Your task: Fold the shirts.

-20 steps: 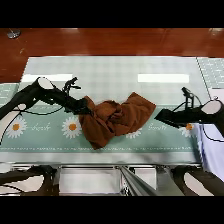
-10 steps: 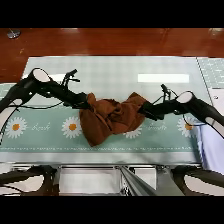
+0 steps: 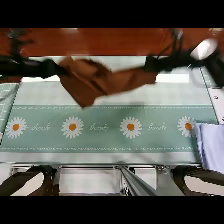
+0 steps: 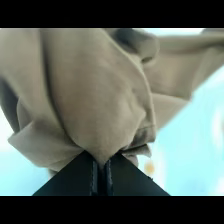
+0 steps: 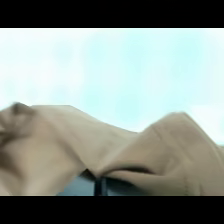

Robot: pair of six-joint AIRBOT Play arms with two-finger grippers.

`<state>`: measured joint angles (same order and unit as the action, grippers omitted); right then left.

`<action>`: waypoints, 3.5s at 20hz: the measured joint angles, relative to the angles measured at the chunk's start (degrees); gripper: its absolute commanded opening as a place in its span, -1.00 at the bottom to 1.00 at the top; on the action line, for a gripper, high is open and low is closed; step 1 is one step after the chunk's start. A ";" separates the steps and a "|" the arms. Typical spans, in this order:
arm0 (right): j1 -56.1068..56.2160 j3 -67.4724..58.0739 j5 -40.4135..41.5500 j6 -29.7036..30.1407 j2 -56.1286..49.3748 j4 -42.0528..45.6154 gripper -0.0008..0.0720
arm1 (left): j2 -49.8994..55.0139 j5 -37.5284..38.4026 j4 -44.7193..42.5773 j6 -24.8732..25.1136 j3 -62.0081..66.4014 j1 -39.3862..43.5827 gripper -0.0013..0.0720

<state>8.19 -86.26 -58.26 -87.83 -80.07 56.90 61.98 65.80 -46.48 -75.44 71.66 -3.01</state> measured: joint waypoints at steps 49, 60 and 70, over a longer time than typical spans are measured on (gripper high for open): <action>-31.89 39.60 -12.90 1.25 12.66 13.09 0.71 | 13.90 6.19 -0.79 1.31 -26.18 0.26 -0.88; -20.70 41.53 -3.45 3.56 3.32 0.20 0.56 | 17.46 8.66 -0.66 2.80 -16.87 1.57 -0.88; -16.83 20.59 -5.14 4.26 -2.47 -1.77 -0.92 | 12.37 7.72 2.12 2.80 -10.45 -1.07 -0.88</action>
<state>-8.64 -65.67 -63.40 -83.57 -82.54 55.13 74.35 73.52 -44.36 -72.64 61.21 -4.08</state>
